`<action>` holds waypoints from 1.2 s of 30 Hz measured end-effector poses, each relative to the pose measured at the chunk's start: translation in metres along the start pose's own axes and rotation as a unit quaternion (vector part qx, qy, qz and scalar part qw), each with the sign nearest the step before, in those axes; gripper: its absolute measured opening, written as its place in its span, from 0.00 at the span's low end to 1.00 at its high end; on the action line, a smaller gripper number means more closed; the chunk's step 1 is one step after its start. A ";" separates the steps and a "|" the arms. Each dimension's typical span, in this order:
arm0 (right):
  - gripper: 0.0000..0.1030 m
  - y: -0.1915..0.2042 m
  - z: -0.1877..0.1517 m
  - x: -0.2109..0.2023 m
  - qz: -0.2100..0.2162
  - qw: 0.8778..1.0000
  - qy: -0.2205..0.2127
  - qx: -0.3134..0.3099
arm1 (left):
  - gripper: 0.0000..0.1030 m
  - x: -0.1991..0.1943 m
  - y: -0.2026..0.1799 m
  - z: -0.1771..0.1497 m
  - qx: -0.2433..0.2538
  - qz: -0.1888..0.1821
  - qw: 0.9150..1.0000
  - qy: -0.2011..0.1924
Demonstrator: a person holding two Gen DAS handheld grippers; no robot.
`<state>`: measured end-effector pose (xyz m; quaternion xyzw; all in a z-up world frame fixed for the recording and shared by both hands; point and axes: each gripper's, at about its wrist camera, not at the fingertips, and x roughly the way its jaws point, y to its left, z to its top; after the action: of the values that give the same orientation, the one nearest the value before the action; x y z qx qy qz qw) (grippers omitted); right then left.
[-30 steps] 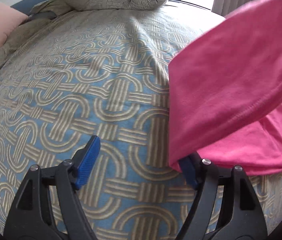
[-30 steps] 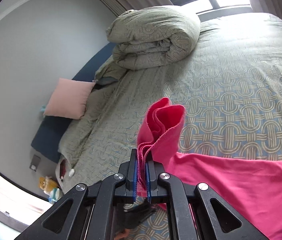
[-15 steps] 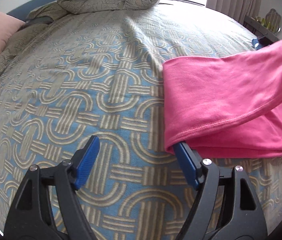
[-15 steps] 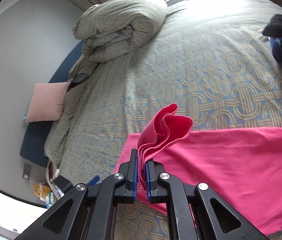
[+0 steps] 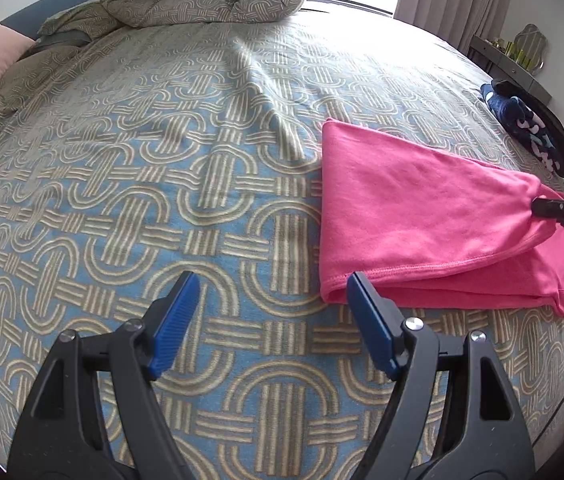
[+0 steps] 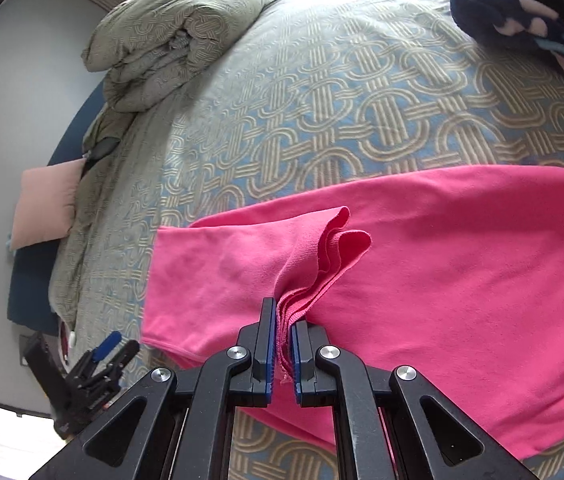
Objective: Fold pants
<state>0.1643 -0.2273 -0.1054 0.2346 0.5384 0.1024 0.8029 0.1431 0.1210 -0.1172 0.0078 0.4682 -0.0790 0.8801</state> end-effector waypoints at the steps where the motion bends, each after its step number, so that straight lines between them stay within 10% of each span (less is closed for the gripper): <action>1: 0.06 -0.001 -0.001 0.002 -0.007 1.000 0.003 -0.004 | 0.75 -0.002 -0.002 0.002 0.003 0.001 1.000 -0.003; 10: 0.18 -0.024 -0.023 0.000 -0.123 0.992 0.000 -0.033 | 0.75 -0.005 -0.035 0.023 0.041 -0.007 0.999 -0.020; 30: 0.26 -0.100 -0.075 -0.082 -0.102 0.991 -0.066 0.058 | 0.75 0.043 -0.215 0.050 0.146 -0.127 0.981 0.013; 36: 0.27 -0.135 -0.091 -0.098 -0.091 0.988 -0.082 0.097 | 0.75 0.063 -0.248 0.032 0.208 -0.081 0.974 0.022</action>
<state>0.0305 -0.3614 -0.1190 0.2694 0.4970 -0.0436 0.8237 0.1678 -0.1354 -0.1357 0.1547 0.4597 -0.2458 0.8392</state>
